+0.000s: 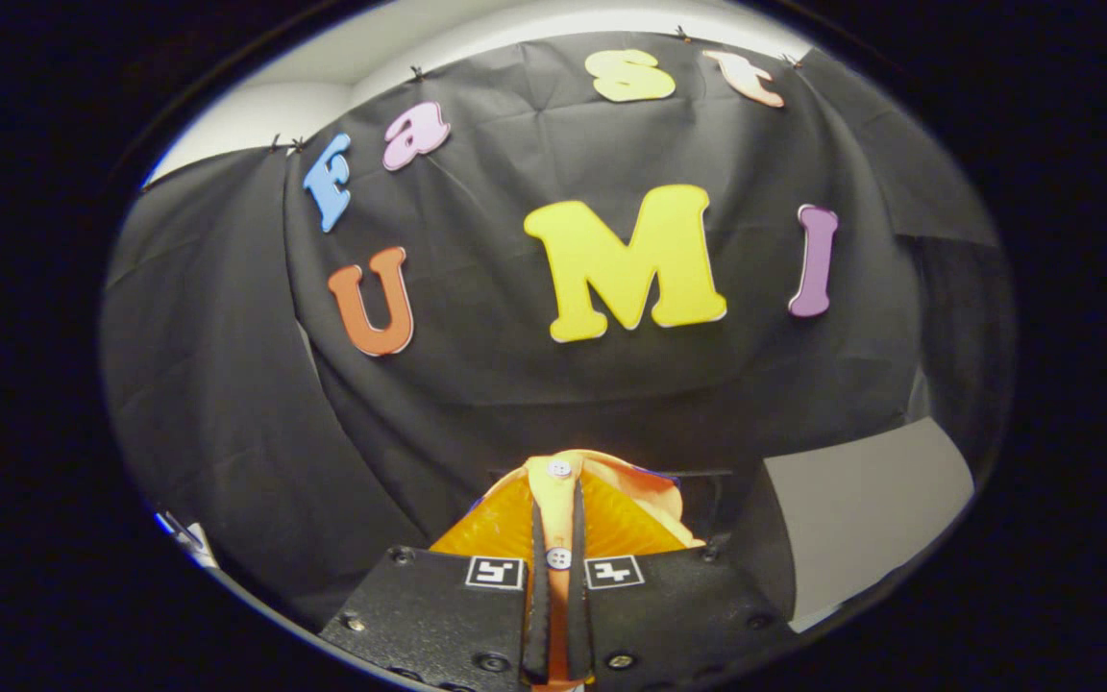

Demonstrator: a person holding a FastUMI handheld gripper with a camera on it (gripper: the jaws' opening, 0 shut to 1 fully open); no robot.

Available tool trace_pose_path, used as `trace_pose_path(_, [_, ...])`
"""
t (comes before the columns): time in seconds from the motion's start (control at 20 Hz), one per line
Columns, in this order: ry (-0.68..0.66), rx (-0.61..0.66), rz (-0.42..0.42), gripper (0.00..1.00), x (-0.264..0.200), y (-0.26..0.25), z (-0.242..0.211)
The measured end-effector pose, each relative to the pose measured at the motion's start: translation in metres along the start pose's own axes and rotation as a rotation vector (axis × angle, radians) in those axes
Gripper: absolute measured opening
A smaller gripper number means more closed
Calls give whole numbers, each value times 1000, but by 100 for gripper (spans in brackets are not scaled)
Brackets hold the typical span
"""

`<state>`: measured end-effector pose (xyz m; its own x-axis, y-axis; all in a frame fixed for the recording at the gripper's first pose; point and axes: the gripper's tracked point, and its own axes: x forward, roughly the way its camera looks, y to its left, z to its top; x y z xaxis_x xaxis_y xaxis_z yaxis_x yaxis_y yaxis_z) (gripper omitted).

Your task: Put the clothes into the washing machine and then close the washing machine lid.

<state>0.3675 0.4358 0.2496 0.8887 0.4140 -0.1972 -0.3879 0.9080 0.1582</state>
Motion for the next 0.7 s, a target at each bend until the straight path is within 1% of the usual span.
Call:
trace_pose_path(0.4, [197, 96, -28, 10, 82, 0, -72])
trace_pose_path(0.7, [345, 120, -89, 10, 137, -23, -133])
